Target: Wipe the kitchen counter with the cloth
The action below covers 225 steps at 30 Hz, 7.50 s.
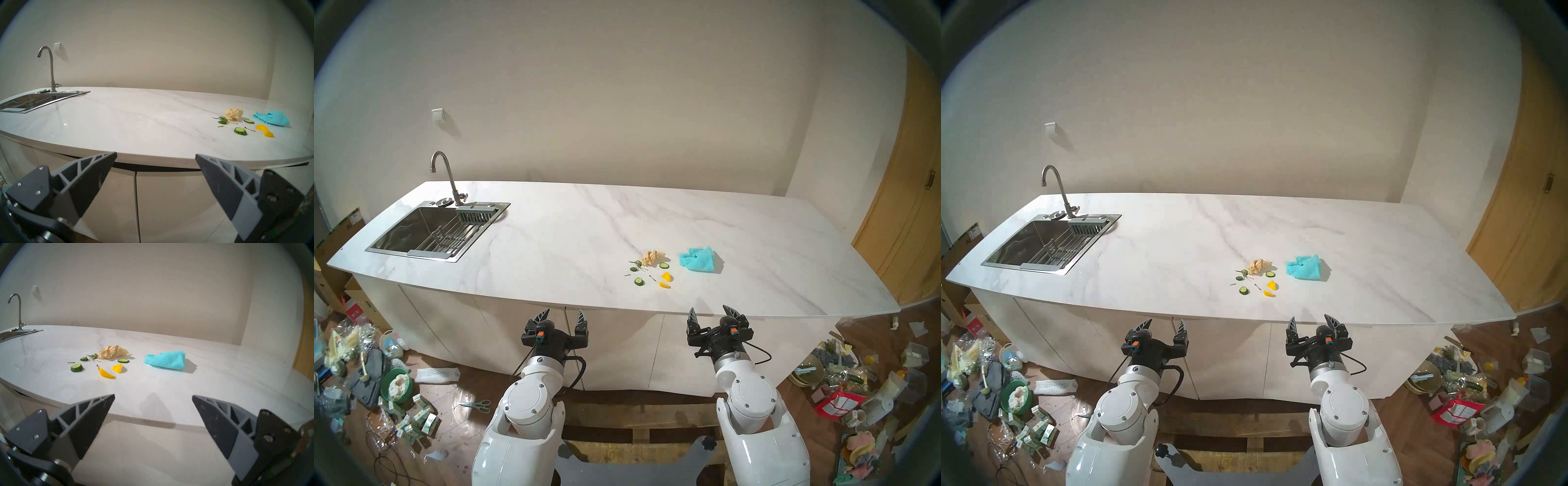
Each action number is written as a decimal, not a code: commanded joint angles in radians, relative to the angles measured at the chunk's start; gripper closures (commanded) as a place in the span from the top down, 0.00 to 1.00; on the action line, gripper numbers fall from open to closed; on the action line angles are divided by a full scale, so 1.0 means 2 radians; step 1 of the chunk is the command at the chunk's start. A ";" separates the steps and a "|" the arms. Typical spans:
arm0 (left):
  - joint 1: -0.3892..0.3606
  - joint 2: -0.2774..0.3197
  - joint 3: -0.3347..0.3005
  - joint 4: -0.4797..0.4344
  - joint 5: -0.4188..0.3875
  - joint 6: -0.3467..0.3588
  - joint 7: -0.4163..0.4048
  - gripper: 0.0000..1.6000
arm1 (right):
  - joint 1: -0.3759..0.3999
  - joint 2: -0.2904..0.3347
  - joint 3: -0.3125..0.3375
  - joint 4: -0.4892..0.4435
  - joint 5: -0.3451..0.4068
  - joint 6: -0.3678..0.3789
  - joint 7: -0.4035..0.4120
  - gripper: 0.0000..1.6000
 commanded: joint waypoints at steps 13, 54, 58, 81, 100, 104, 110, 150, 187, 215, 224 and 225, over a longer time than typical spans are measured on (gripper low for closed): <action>-0.003 0.000 0.001 -0.011 0.000 -0.003 -0.001 1.00 | 0.114 0.024 0.029 0.009 0.057 0.101 0.092 1.00; -0.006 0.000 0.001 -0.003 0.000 -0.003 0.003 1.00 | 0.306 0.076 0.006 0.153 0.039 0.198 0.148 1.00; -0.007 0.000 0.001 -0.002 0.000 -0.003 0.003 1.00 | 0.329 0.078 0.002 0.176 0.036 0.206 0.155 1.00; -0.009 0.000 0.002 0.003 0.000 -0.003 0.005 1.00 | 0.432 0.080 0.001 0.307 0.025 0.240 0.174 1.00; -0.011 0.000 0.002 0.006 0.000 -0.004 0.007 1.00 | 0.513 0.070 -0.008 0.432 0.013 0.258 0.178 1.00; -0.012 0.000 0.002 0.006 0.000 -0.004 0.007 1.00 | 0.529 0.069 -0.011 0.459 0.010 0.259 0.178 1.00; -0.012 0.000 0.002 0.006 0.000 -0.004 0.007 1.00 | 0.554 0.066 -0.018 0.508 0.005 0.261 0.180 0.94; -0.005 0.003 0.004 -0.008 -0.001 -0.004 0.005 1.00 | 0.679 0.123 -0.260 0.702 -0.199 0.023 0.332 0.00; -0.004 0.007 0.006 -0.010 -0.005 -0.003 0.006 1.00 | 0.674 0.046 -0.322 0.738 -0.225 -0.093 0.381 0.00; -0.004 0.008 0.007 -0.010 -0.006 -0.003 0.007 1.00 | 0.638 -0.049 -0.315 0.709 -0.193 -0.014 0.292 0.00; -0.003 0.009 0.007 -0.011 -0.007 -0.003 0.007 1.00 | 0.652 -0.007 -0.306 0.687 -0.197 0.005 0.240 0.00; -0.003 0.009 0.007 -0.011 -0.007 -0.003 0.007 1.00 | 0.652 -0.002 -0.303 0.684 -0.196 0.005 0.239 0.00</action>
